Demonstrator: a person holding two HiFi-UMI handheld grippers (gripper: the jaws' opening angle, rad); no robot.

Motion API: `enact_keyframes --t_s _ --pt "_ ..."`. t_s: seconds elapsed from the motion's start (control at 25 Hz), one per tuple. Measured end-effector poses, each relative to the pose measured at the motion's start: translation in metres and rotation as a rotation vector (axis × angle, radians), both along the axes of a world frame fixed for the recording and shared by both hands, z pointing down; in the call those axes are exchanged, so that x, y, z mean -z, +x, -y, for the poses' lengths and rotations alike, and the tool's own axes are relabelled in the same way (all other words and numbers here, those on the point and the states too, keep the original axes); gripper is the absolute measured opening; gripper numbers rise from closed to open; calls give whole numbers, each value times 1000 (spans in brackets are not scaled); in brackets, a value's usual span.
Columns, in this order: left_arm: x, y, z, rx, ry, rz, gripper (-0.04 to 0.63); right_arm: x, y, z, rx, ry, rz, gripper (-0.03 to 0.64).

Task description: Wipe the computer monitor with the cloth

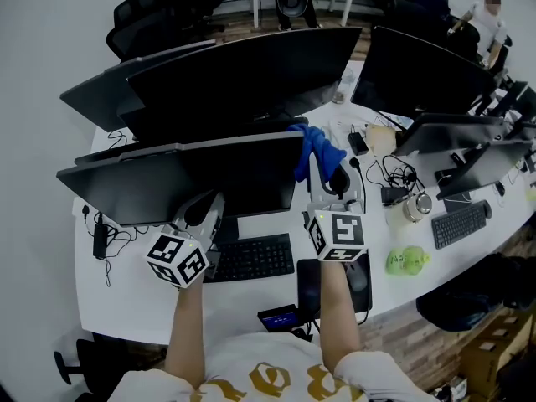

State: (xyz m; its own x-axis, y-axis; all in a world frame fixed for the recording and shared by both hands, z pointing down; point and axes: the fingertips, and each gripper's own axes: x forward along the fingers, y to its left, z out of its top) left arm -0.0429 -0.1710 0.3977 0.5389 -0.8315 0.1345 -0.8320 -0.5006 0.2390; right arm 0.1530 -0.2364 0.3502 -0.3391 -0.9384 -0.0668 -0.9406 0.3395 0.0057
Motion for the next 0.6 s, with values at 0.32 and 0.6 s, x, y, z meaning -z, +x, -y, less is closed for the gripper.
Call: enact_keyframes --t_s 0.32,0.6 --pt "-13 6 -1 -5 -21 4 0 -18 1 -1 20 -43 48 121" --pt "-21 13 -2 -65 -54 -118 2 -38 2 -1 30 -92 95 121"
